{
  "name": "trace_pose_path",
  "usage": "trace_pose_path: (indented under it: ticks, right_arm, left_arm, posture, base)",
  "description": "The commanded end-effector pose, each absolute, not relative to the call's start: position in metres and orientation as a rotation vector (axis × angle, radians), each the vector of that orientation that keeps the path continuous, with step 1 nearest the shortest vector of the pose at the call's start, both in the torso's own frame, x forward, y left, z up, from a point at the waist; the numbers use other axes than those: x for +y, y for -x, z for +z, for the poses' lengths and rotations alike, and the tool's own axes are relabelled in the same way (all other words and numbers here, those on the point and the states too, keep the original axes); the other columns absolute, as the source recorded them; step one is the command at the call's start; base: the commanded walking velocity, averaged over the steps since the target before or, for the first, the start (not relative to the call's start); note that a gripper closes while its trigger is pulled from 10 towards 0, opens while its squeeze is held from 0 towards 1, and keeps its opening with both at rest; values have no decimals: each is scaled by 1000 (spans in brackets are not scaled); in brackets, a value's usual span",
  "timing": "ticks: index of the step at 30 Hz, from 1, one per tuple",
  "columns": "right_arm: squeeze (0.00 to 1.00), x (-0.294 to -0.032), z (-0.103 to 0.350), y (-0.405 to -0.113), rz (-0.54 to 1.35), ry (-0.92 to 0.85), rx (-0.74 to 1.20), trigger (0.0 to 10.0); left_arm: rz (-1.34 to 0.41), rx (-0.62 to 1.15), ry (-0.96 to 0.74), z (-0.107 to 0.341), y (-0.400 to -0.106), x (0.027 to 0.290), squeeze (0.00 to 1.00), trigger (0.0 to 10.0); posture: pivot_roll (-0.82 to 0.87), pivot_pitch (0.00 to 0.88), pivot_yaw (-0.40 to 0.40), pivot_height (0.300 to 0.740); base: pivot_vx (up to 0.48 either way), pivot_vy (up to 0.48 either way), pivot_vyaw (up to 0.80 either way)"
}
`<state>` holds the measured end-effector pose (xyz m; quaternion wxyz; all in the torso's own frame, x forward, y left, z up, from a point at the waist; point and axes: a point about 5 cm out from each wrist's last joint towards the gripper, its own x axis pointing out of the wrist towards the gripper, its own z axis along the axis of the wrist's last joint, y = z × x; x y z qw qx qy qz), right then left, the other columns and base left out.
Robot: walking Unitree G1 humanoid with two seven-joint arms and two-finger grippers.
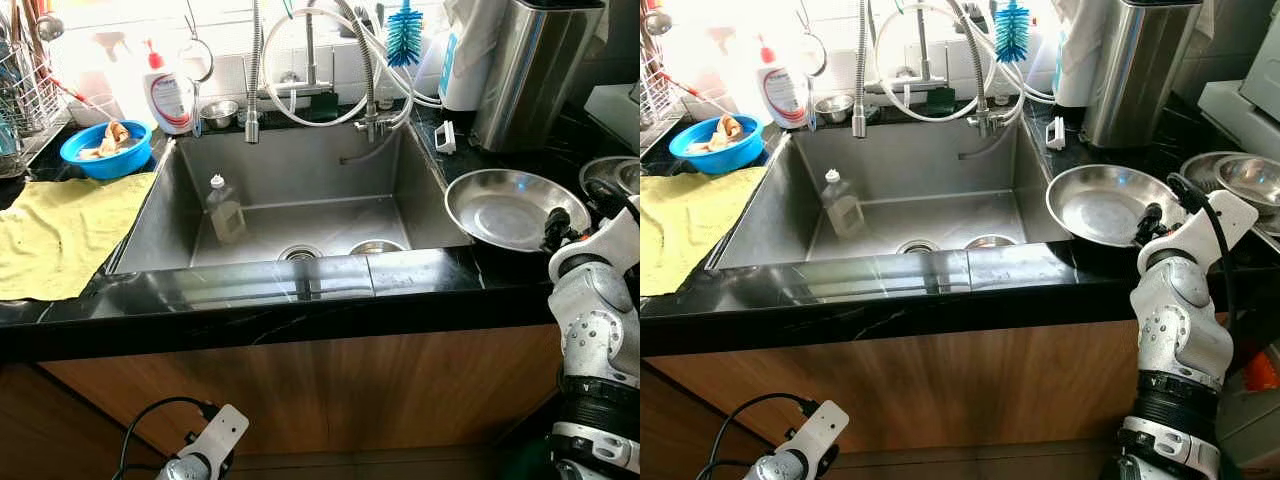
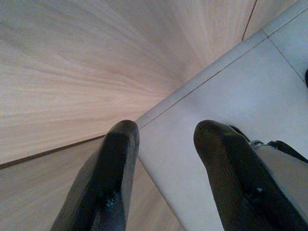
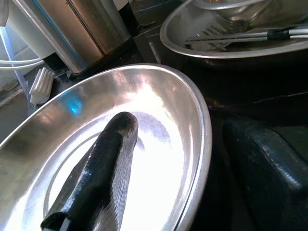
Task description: Kitchen organization
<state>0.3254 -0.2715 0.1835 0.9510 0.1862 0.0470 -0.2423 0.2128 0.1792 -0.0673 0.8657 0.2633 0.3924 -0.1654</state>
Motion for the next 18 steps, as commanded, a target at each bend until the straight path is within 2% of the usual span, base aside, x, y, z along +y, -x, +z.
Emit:
trace_pose_path:
  ticks: [1, 4, 5, 6, 7, 8, 18]
  right_arm:
    - [0, -271, 183, -328, -486, -409, 117, 10000]
    - [0, -272, 183, -329, -488, -421, 120, 10000]
    - [0, -272, 183, -329, -488, -424, 118, 4980]
    - [0, -272, 183, -330, -487, -425, 117, 4980]
    - [0, -272, 183, -330, -488, -428, 116, 3961]
    - [0, -272, 184, -330, -485, -442, 110, 0]
    - [0, -270, 185, -333, -479, -460, 109, 0]
  left_arm:
    - [-350, 838, -556, -68, -211, 182, 0, 10000]
    - [-351, 838, -555, -68, -211, 182, 0, 10000]
    - [-351, 837, -555, -68, -211, 182, 0, 10000]
    - [-351, 837, -555, -68, -211, 182, 0, 10000]
    - [-351, 836, -555, -68, -211, 182, 0, 10000]
    - [-350, 836, -555, -68, -211, 182, 0, 10000]
    - [-346, 836, -556, -68, -212, 183, 0, 10000]
  posture:
    - [-112, 0, 65, 740]
    - [-110, 0, 64, 740]
    - [-110, 0, 64, 740]
    - [-110, 0, 64, 740]
    - [-108, 0, 64, 740]
    - [-108, 0, 64, 740]
    - [-105, 0, 66, 740]
  base:
    - [0, 0, 0]
    - [0, 0, 0]
    - [0, 0, 0]
    - [0, 0, 0]
    - [0, 0, 0]
    - [0, 0, 0]
    - [0, 0, 0]
